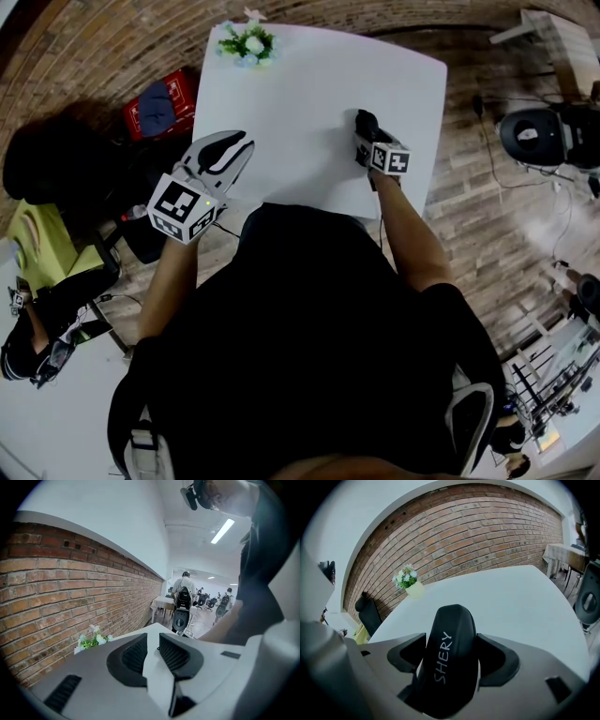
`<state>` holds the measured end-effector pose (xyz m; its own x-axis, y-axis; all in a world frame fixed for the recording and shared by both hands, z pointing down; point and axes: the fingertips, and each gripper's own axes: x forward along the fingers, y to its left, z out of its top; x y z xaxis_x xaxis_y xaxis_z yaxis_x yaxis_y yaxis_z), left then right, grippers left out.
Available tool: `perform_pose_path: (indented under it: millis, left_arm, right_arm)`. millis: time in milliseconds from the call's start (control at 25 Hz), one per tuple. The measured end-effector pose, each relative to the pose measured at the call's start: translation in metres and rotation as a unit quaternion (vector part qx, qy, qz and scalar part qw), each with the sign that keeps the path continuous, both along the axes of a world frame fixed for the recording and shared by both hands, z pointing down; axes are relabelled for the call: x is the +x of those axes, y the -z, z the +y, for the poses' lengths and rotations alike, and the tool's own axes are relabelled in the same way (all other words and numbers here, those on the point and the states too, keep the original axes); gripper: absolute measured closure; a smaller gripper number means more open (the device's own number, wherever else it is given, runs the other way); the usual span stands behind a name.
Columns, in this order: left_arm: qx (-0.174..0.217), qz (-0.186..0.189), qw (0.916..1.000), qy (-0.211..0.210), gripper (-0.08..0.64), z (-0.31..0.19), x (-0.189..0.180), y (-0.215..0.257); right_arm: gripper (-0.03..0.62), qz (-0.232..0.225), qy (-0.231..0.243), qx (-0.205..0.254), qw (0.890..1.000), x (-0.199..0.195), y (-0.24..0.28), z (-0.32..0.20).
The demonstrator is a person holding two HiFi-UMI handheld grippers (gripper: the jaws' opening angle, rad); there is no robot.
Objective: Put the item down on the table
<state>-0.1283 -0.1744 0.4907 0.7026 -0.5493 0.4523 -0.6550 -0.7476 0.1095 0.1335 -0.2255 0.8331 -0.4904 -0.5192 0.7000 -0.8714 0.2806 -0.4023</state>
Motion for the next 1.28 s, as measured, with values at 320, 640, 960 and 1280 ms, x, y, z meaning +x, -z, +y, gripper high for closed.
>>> perform_pose_path:
  millis: [320, 640, 960, 1280]
  left_arm:
    - [0.0, 0.005, 1.0, 0.004, 0.476, 0.003, -0.002, -0.003]
    - [0.0, 0.005, 1.0, 0.004, 0.474, 0.004, -0.004, -0.003]
    - [0.002, 0.006, 1.0, 0.005, 0.474, 0.008, -0.004, -0.001]
    - [0.003, 0.008, 0.9999, 0.009, 0.474, 0.012, -0.01, -0.003]
  right_arm:
    - [0.245, -0.004, 0.002, -0.003, 1.0, -0.002, -0.001, 0.0]
    - [0.231, -0.017, 0.007, -0.005, 1.0, -0.009, 0.0, 0.001]
    - [0.215, -0.017, 0.01, -0.009, 1.0, -0.008, 0.002, 0.005]
    - [0.209, -0.011, 0.012, -0.009, 1.0, -0.008, 0.004, 0.005]
